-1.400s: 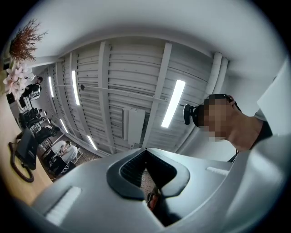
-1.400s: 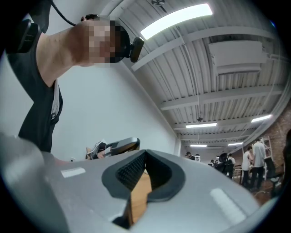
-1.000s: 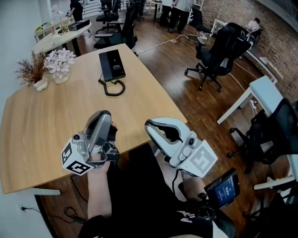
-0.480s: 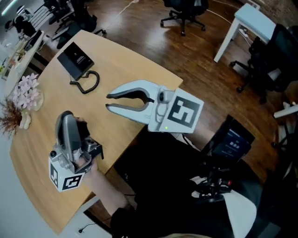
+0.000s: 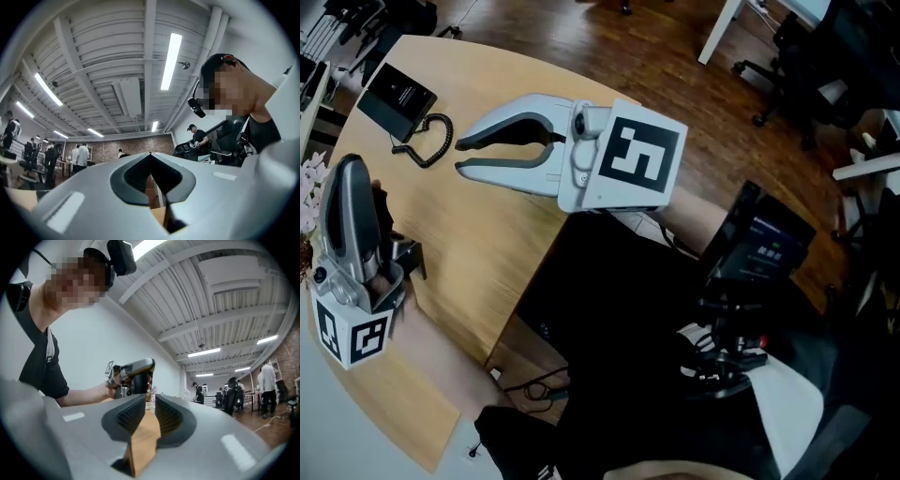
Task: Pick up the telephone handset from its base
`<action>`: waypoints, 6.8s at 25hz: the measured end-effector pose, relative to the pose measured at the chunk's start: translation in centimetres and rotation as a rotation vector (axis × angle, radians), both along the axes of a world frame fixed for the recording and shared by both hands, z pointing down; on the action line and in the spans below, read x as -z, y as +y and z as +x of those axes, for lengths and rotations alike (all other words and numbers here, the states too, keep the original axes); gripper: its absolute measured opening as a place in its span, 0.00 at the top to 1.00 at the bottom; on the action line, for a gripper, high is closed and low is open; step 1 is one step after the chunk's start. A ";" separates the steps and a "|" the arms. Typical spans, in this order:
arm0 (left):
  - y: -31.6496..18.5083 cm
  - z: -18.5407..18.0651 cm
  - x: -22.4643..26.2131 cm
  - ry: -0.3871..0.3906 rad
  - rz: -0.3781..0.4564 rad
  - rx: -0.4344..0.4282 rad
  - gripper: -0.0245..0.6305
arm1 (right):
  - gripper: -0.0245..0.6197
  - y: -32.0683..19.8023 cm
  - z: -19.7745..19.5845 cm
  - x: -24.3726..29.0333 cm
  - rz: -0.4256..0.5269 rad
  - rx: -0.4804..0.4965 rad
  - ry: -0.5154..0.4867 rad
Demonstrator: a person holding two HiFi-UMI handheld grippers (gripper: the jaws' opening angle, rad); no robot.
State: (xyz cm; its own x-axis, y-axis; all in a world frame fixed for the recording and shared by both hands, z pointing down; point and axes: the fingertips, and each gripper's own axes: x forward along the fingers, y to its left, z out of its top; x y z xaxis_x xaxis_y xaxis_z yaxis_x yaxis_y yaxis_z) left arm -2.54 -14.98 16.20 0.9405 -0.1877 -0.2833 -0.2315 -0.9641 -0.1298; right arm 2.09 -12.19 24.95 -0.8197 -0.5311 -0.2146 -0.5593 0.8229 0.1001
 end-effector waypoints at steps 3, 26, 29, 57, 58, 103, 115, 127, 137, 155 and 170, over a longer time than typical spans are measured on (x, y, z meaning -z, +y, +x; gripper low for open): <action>-3.6 -1.0 -2.4 0.034 -0.096 0.036 0.96 | 0.86 -1.0 -0.3 1.1 0.036 0.024 0.032; -15.5 -11.1 -14.2 0.094 -0.443 0.361 0.96 | 0.86 -28.3 -4.5 -1.9 -0.173 -0.165 0.042; -15.6 -11.2 -14.4 0.097 -0.449 0.367 0.96 | 0.86 -30.6 -3.4 -3.7 -0.215 -0.196 -0.016; -28.8 -13.7 -16.1 0.265 -0.726 0.402 0.61 | 0.86 -31.9 -0.7 -6.9 -0.210 -0.196 -0.003; -29.4 -13.6 -16.3 0.252 -0.752 0.397 0.59 | 0.86 -32.1 -0.4 -6.9 -0.213 -0.202 -0.006; -34.7 -10.2 -20.0 0.105 -1.123 0.297 0.84 | 0.86 -31.6 -2.4 -7.6 -0.183 -0.159 0.082; -25.4 -9.6 -10.1 0.534 -1.021 0.010 0.85 | 0.86 -30.6 -2.8 -6.7 -0.125 -0.163 0.116; -16.6 -12.8 -8.2 0.841 -0.989 -0.133 0.85 | 0.86 -29.1 -4.8 -6.1 -0.113 -0.144 0.104; -14.3 -11.2 -9.9 0.934 -0.981 -0.241 0.85 | 0.86 -26.4 -4.6 -4.7 -0.064 -0.105 0.097; -13.3 -12.9 -10.7 0.967 -0.966 -0.228 0.85 | 0.87 -25.9 -5.3 -4.9 -0.057 -0.088 0.121; -13.5 -12.9 -11.0 0.957 -0.958 -0.215 0.85 | 0.87 -26.4 -5.1 -5.2 -0.055 -0.098 0.137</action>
